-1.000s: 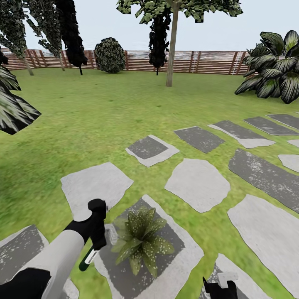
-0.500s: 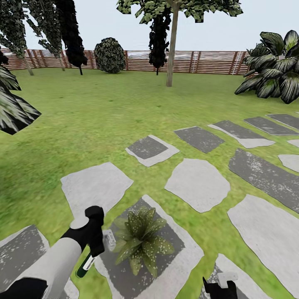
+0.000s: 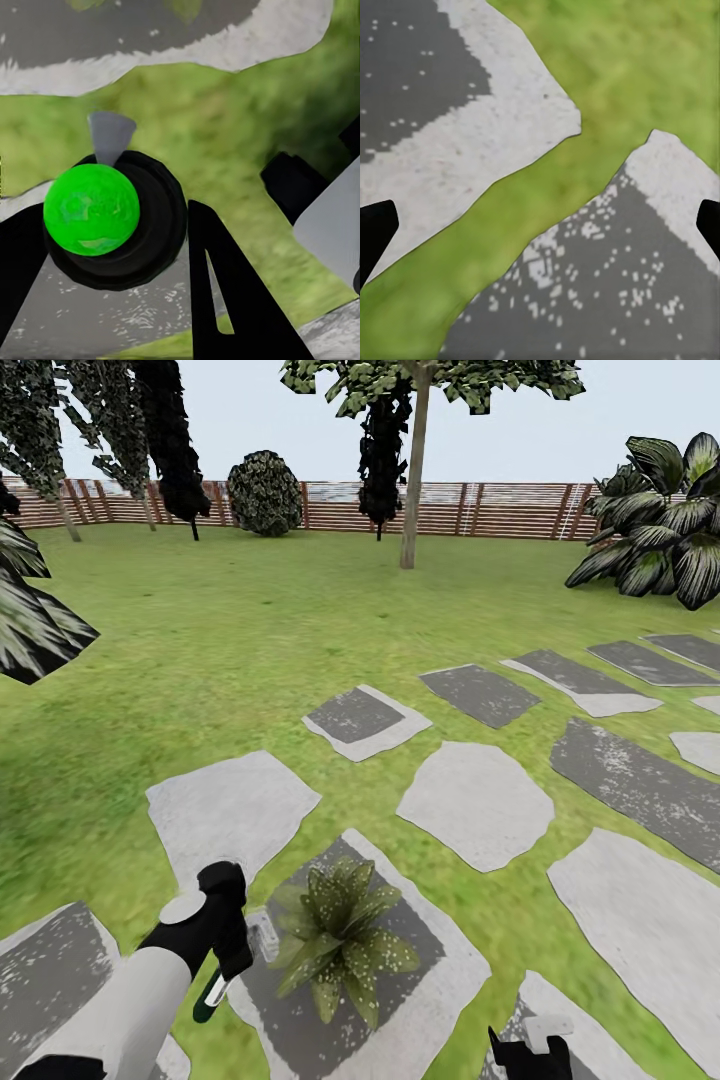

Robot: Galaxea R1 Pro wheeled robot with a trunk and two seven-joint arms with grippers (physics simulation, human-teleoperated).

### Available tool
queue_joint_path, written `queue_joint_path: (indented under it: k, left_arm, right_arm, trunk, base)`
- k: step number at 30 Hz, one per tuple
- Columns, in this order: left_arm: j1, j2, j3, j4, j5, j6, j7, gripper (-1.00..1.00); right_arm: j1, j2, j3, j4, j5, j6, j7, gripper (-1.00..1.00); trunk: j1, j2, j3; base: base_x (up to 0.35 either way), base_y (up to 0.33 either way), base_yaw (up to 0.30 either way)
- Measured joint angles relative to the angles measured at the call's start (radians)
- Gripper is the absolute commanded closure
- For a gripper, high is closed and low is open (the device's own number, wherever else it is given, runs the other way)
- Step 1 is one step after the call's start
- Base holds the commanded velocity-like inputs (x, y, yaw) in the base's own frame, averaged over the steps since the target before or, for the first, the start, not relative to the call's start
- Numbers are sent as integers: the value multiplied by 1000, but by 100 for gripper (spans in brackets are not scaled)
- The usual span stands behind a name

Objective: Pick up the pesticide atomizer in the garden and spray insectifuge to fully cover both potted plants in the garden.

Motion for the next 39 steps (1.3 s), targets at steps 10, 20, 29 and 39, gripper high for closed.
queue_joint_path:
  k: [10,20,29,39]
  left_arm:
    - [21,1,4,93,83,2,155,100]
    - [22,2,6,95,105,4,192,100]
    - [24,1,5,98,106,4,196,100]
    - [26,-1,35,92,106,5,198,100]
  right_arm:
    - [0,0,0,-1,0,0,0,-100]
    - [0,-2,0,-2,-1,-1,-1,-100]
    - [0,0,0,-1,-1,-2,-1,-100]
    - [0,0,0,-1,-1,-2,-1,-100]
  trunk:
    - [0,0,0]
    - [0,0,0]
    - [0,0,0]
    - [0,0,0]
  base:
    - [-13,12,-189]
    - [-97,252,-24]
    - [-25,301,-125]
    - [-105,266,-262]
